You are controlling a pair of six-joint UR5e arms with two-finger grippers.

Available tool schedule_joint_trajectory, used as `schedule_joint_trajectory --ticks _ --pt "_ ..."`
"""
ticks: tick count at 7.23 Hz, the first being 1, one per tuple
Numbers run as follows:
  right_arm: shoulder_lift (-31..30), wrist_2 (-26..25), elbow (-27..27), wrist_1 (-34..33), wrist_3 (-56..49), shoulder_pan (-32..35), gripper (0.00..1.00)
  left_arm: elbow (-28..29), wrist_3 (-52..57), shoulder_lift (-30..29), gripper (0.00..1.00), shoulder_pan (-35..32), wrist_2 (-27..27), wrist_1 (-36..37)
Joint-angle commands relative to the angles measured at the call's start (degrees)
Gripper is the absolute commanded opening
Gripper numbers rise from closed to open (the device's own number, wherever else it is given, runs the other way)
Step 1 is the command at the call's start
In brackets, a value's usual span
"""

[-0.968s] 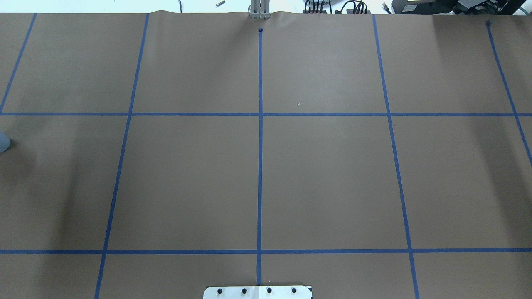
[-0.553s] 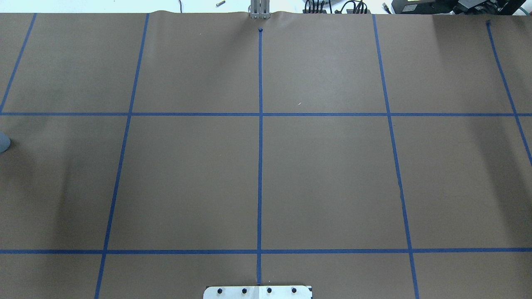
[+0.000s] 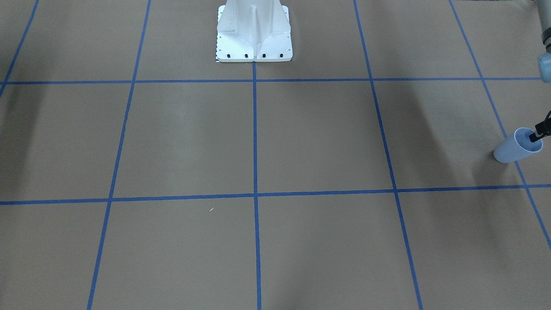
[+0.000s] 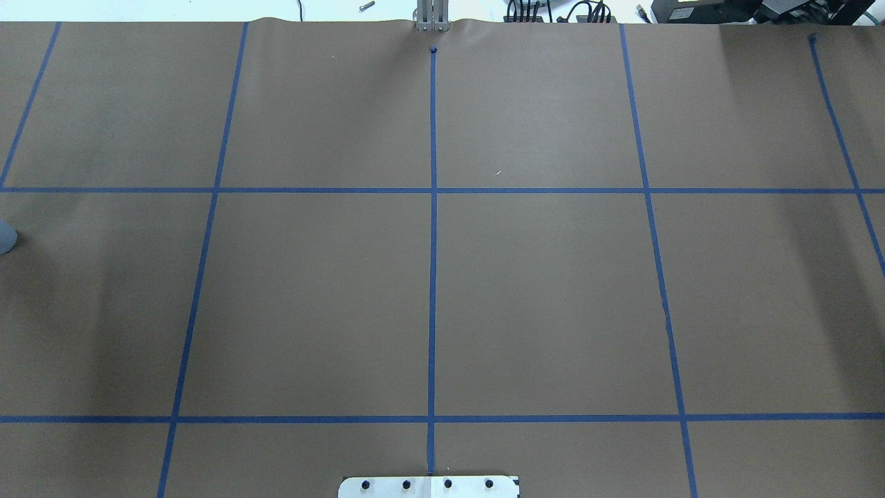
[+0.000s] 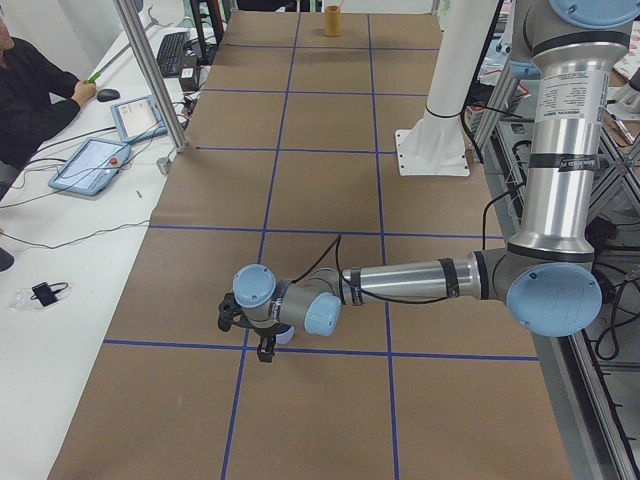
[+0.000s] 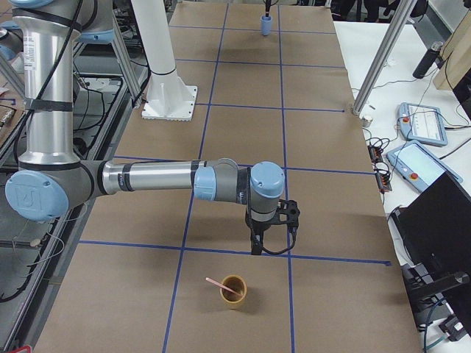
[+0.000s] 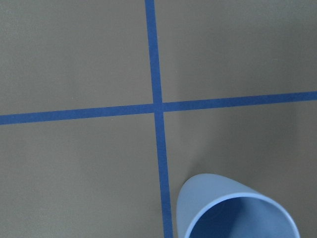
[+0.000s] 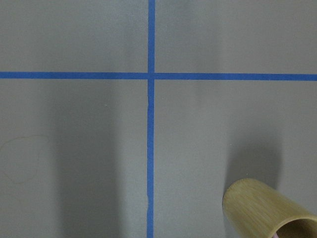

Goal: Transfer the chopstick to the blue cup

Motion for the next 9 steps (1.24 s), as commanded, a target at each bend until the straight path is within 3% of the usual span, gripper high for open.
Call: schedule_joint_trajectory --ticks 1,3,5,6,9 --pt "0.1 0.0 0.0 0.0 -0.1 0.0 1.0 0.7 -0.1 -0.4 0.98 1.8 0.0 0.0" --pt "0.1 0.1 0.3 -0.1 0.0 0.0 1.0 1.4 0.1 -0.8 0.94 2.3 -0.1 0.0" --pt "0.1 0.1 0.4 -0.1 -0.1 0.0 1.0 1.4 0.2 -0.9 0.17 2.3 -0.1 0.0" --pt "0.1 0.1 0.5 -0.2 -0.1 0.0 1.0 1.5 0.2 -0.9 0.0 2.3 -0.1 0.0" --pt "0.0 0.1 0.6 -0.2 -0.1 0.0 1.0 -0.2 -0.1 -2.1 0.0 2.0 -0.8 0.4"
